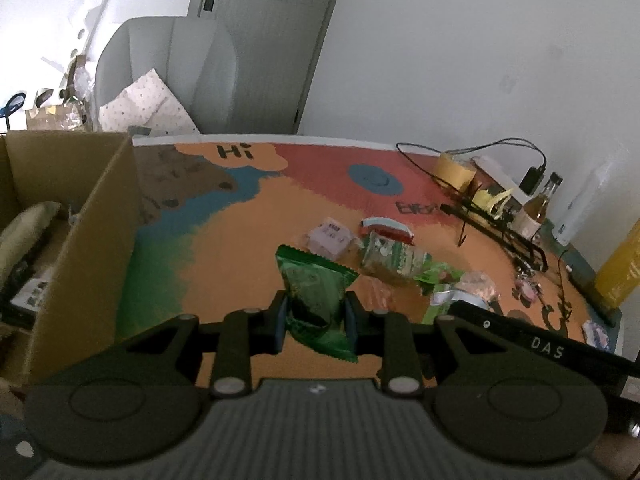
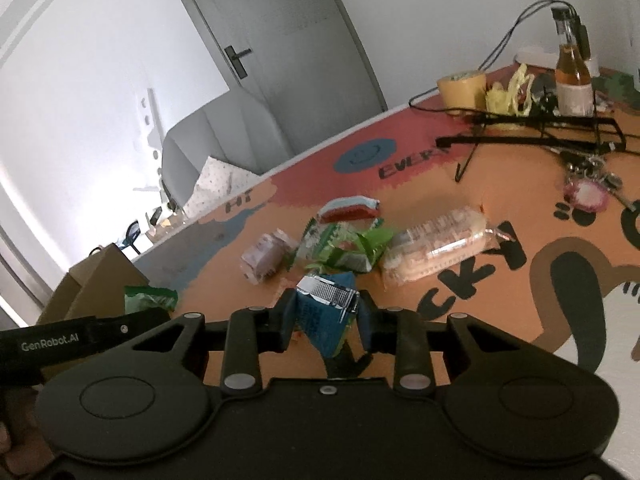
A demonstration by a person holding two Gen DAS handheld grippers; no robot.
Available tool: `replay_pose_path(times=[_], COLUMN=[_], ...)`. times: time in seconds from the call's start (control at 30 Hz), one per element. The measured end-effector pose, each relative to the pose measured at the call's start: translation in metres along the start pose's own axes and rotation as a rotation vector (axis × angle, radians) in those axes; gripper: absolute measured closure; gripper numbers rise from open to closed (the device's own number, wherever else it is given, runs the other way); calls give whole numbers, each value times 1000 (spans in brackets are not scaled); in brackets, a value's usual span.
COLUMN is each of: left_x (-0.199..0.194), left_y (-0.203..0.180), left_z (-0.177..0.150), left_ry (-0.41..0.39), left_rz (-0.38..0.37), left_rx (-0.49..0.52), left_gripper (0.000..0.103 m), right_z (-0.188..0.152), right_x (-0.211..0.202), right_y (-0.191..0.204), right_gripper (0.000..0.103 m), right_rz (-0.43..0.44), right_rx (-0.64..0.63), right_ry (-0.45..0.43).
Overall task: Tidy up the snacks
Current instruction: 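Grasp the blue-and-white packet with right gripper while left holds green packet, then carry the green and blue-and-white packets toward the cardboard box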
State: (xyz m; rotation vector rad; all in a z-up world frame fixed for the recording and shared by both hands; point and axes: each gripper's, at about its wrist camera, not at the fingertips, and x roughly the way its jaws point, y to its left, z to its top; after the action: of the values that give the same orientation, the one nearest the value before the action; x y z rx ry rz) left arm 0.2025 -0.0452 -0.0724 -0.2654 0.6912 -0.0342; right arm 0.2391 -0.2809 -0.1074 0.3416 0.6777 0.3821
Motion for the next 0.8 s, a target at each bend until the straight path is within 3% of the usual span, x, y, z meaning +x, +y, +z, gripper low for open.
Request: replay_pose_path(times=[0.3, 0.8], left_x=[-21, -57], left_y=[13, 71], left_z=[13, 29], left_ry=[-59, -136], left_rz=[23, 99], left_rx=[-9, -77], left_gripper=[75, 75], right_z=[10, 16], right_x=[-6, 15], right_y=[27, 93], right_gripper=[74, 74], right_rz=[45, 149], right_rx=[-45, -116], right_ry=[-36, -22])
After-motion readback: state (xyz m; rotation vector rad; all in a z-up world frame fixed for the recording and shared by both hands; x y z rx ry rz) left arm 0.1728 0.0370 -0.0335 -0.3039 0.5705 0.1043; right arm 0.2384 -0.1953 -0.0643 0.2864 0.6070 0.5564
